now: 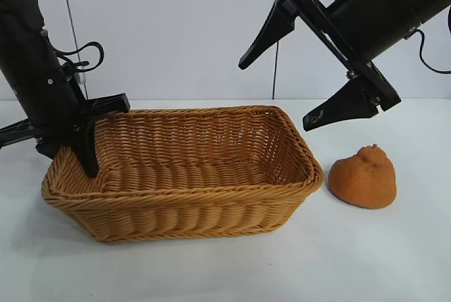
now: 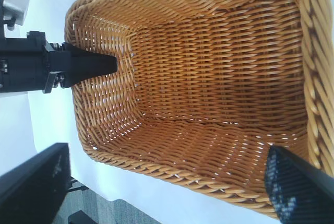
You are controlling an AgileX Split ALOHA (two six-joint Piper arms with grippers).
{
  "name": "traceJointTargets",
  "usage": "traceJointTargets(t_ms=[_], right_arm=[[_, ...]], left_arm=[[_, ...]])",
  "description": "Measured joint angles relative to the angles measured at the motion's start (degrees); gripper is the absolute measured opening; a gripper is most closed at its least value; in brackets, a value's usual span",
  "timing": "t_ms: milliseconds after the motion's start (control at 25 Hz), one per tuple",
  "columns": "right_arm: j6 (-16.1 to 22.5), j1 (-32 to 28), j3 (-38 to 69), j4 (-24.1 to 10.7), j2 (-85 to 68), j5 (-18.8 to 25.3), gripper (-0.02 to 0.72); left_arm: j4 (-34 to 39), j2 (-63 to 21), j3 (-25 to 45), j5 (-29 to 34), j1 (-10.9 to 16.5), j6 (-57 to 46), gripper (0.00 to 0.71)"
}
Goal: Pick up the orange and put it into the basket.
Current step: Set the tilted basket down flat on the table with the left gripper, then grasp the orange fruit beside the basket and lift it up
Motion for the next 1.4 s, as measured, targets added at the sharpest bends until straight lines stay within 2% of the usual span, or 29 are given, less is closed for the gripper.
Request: traceJointTargets(t_ms=[80,200,240,320,440,600,760,960,1120,1400], right_arm=[[0.0,0.0,0.0,0.0,0.0,0.0,0.694],[0.0,0.0,0.0,0.0,0.0,0.0,0.694],[0.0,0.0,0.0,0.0,0.0,0.0,0.694],[0.0,0.0,0.0,0.0,0.0,0.0,0.694],[0.0,0.0,0.0,0.0,0.0,0.0,0.694],[0.0,0.0,0.0,0.0,0.0,0.1,0.694],[0.0,0.0,0.0,0.0,0.0,0.1,0.694],[0.0,0.0,0.0,0.0,0.0,0.1,0.694],[0.0,0.0,0.0,-0.5,0.0,0.1,0.694],[0.0,0.0,0.0,-0.6,0.0,0.1,0.694]], left_arm=[[-0.3,0.0,0.0,0.0,0.0,0.0,0.235],[-0.5,0.0,0.0,0.0,0.0,0.0,0.501],[-0.5,-0.1,0.0,0.0,0.0,0.0,0.569],[-0.5,-1.0,0.0,0.1,0.0,0.0,0.631],[-0.5,-3.1,-0.9,0.8,0.0,0.0,0.661],[-0.3,-6.7,-3.2,4.8,0.0,0.5,0.669],[3.9,-9.9,-7.5,8.9,0.2,0.6,0.672],[12.2,-11.3,-13.3,15.1,2.5,0.9,0.672],[20.4,-11.3,-15.2,18.8,4.4,0.9,0.672],[23.2,-11.4,-15.3,19.6,7.3,1.0,0.672]])
